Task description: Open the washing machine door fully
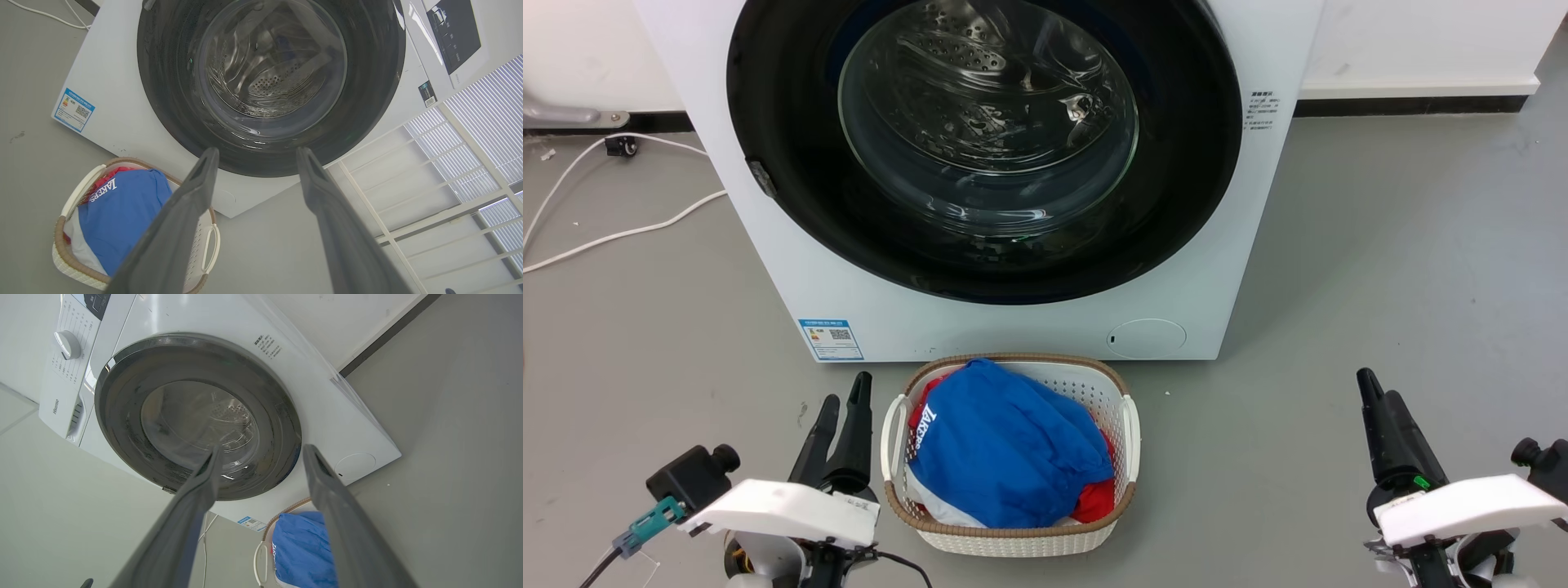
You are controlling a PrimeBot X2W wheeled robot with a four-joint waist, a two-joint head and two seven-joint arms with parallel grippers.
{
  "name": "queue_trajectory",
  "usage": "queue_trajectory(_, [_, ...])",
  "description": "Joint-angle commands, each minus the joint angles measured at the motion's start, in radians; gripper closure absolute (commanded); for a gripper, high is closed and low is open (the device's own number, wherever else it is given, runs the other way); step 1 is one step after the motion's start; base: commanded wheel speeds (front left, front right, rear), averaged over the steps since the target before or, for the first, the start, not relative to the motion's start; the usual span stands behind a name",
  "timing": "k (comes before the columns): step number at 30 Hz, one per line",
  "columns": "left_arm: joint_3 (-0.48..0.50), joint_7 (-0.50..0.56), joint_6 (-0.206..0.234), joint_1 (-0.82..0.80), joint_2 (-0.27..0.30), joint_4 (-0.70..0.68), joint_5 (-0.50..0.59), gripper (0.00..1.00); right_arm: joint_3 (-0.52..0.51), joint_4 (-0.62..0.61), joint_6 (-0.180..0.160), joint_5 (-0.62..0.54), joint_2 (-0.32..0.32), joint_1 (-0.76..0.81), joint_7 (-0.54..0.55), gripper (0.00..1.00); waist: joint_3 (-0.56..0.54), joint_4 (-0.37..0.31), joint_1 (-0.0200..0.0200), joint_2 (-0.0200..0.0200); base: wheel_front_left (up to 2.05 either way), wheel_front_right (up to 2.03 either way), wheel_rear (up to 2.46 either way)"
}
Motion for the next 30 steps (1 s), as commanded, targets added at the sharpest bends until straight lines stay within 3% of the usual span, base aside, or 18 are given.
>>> queue_trajectory(1, [-0.009,-0.01,0.003,-0.028,0.012,-0.013,0.043,0.0,-0.001,-0.023,0.001,-0.044,-0.001,-0.005,0.0,0.0,0.0,0.001,0.0,0.0,0.0,0.0,0.0])
queue_trajectory(16, [-0.068,-0.058,0.032,-0.04,0.053,-0.022,0.292,0.0,-0.008,-0.099,0.001,-0.325,0.011,0.032,0.011,0.0,-0.004,0.006,0.0,0.0,0.0,0.0,0.0])
queue_trajectory(30, [-0.106,-0.094,0.052,-0.051,0.079,-0.008,0.436,0.0,-0.008,-0.139,0.002,-0.475,0.014,0.058,0.011,0.0,-0.003,0.004,0.0,0.0,0.0,0.0,0.0])
